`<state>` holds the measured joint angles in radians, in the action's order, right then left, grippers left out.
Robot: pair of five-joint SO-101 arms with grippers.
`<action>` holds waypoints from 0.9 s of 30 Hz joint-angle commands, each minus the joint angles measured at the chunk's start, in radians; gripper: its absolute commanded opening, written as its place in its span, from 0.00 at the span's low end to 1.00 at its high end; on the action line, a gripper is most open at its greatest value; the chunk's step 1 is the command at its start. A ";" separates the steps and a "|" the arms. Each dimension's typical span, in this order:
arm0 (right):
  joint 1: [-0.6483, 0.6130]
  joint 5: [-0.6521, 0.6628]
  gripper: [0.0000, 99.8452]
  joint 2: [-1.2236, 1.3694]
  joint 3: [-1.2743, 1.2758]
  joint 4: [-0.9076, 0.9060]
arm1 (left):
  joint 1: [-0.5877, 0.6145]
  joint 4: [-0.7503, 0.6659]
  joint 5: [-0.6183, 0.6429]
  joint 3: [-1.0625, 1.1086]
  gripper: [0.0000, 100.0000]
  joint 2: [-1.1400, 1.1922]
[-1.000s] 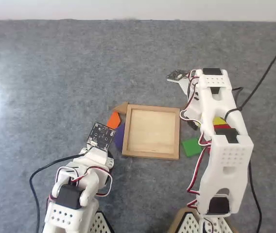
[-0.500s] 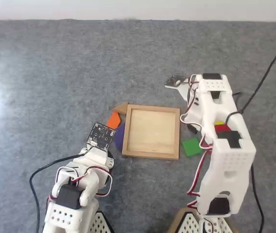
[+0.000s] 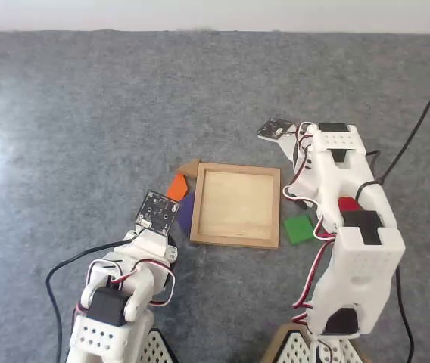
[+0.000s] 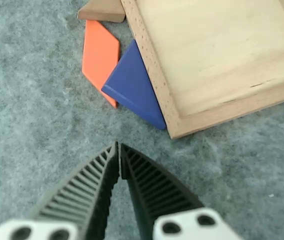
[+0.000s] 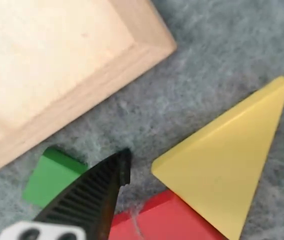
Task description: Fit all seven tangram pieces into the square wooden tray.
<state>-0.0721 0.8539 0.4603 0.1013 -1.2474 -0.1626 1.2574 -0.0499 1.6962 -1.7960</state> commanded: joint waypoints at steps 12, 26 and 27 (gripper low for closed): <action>0.021 -0.038 0.21 0.025 -0.037 -0.007 | 0.003 0.003 -0.006 -0.013 0.02 -0.020; 0.016 -0.097 0.21 -0.041 -0.057 -0.058 | 0.003 0.003 -0.006 -0.013 0.02 -0.020; 0.015 -0.098 0.21 -0.059 -0.066 -0.085 | 0.003 0.003 -0.006 -0.013 0.02 -0.020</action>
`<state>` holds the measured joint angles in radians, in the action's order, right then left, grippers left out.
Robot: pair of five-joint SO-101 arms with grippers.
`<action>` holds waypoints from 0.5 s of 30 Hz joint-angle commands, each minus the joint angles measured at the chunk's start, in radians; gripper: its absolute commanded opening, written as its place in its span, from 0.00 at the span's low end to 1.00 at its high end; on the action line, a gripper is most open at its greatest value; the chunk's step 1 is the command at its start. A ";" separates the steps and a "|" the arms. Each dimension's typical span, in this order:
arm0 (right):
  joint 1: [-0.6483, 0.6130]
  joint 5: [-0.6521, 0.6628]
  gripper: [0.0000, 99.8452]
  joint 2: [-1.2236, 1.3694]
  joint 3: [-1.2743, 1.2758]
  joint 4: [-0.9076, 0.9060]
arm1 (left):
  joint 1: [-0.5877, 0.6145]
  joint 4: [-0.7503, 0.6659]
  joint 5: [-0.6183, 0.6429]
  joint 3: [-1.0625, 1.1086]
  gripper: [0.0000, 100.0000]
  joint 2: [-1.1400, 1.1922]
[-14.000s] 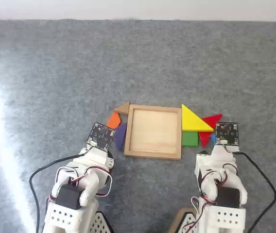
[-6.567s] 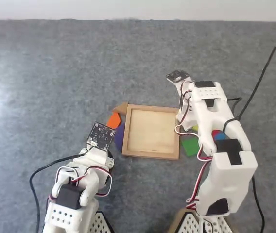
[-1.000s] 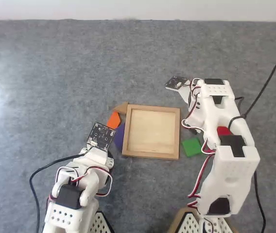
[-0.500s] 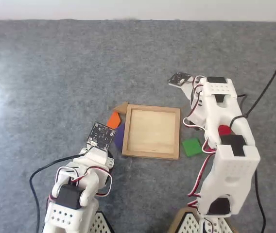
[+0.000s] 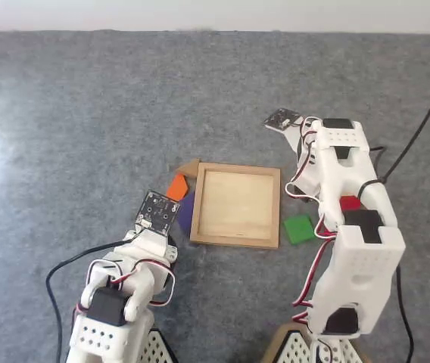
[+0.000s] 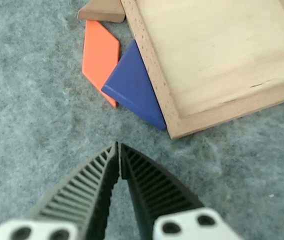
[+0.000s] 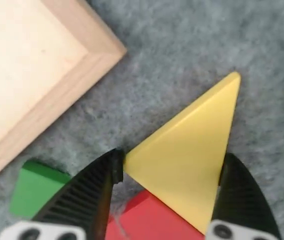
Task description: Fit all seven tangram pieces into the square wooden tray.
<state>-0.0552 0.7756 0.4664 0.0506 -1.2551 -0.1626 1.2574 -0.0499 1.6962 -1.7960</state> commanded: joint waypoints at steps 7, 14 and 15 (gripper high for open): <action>-0.025 -0.091 0.21 -0.174 -0.071 -0.160 | 0.003 0.003 -0.006 -0.013 0.02 -0.020; -0.150 -0.167 0.21 -0.272 -0.072 -0.196 | 0.003 0.003 -0.006 -0.013 0.02 -0.020; -0.179 -0.167 0.21 -0.291 -0.072 -0.200 | 0.003 0.003 -0.006 -0.013 0.02 -0.020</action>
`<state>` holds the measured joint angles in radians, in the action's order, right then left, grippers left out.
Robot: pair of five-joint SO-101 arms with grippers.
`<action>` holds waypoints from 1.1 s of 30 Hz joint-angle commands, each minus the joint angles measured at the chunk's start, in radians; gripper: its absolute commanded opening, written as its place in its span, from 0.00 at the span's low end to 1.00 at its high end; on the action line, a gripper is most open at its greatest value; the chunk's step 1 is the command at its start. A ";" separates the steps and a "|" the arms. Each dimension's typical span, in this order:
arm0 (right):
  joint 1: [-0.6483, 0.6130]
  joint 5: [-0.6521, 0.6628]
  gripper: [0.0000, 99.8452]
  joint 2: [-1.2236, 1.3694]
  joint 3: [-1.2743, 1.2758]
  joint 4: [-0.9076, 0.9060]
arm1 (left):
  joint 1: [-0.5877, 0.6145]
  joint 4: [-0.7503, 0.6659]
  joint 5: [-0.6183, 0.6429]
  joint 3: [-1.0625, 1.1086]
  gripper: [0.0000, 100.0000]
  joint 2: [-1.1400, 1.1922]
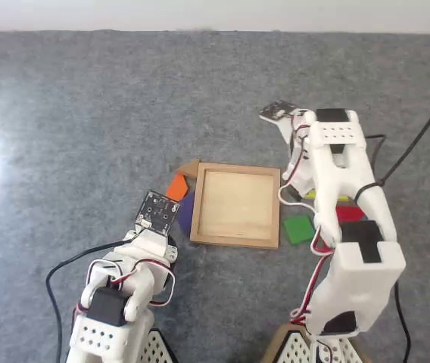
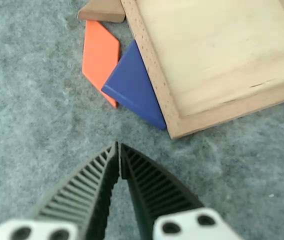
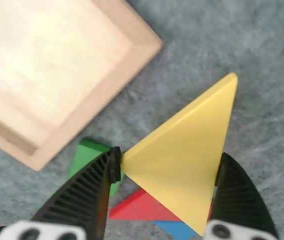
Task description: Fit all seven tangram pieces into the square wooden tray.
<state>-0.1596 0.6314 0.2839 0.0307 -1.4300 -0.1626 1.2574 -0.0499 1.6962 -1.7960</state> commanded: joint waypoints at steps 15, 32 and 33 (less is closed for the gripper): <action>-0.433 0.127 0.21 -0.050 -0.049 0.096 | 0.003 0.003 -0.006 -0.013 0.02 -0.020; -0.441 0.127 0.21 0.134 -0.072 0.199 | 0.003 0.003 -0.006 -0.013 0.02 -0.020; -0.440 0.127 0.21 0.137 -0.077 0.197 | 0.003 0.003 -0.006 -0.013 0.02 -0.020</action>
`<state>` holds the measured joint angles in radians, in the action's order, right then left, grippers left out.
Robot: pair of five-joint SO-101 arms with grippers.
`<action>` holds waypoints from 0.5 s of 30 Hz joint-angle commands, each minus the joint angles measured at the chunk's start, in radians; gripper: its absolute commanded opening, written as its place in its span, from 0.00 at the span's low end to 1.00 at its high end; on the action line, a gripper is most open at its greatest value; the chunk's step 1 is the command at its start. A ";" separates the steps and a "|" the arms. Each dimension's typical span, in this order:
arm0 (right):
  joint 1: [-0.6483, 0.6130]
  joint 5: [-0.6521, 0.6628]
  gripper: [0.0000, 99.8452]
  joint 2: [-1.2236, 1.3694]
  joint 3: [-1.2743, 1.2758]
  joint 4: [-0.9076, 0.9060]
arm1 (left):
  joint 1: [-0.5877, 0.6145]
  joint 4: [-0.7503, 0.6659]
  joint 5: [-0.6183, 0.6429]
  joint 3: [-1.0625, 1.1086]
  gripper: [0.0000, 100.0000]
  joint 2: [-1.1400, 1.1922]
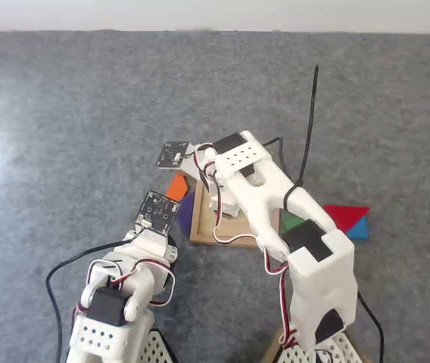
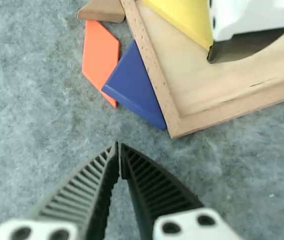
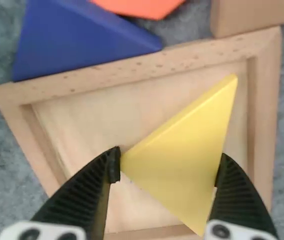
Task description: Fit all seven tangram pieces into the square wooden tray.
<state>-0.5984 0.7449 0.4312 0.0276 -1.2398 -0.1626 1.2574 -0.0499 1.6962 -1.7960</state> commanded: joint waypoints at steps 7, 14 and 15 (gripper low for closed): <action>-0.007 0.020 0.21 -0.010 -0.077 -0.021 | 0.003 0.003 -0.006 -0.013 0.02 -0.020; -0.007 0.021 0.35 -0.012 -0.077 -0.027 | 0.003 0.003 -0.006 -0.013 0.02 -0.020; -0.007 0.025 0.37 -0.012 -0.077 -0.030 | 0.003 0.003 -0.006 -0.013 0.02 -0.020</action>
<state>-0.5984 0.7480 0.4312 0.0015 -1.2490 -0.1626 1.2574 -0.0499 1.6962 -1.7960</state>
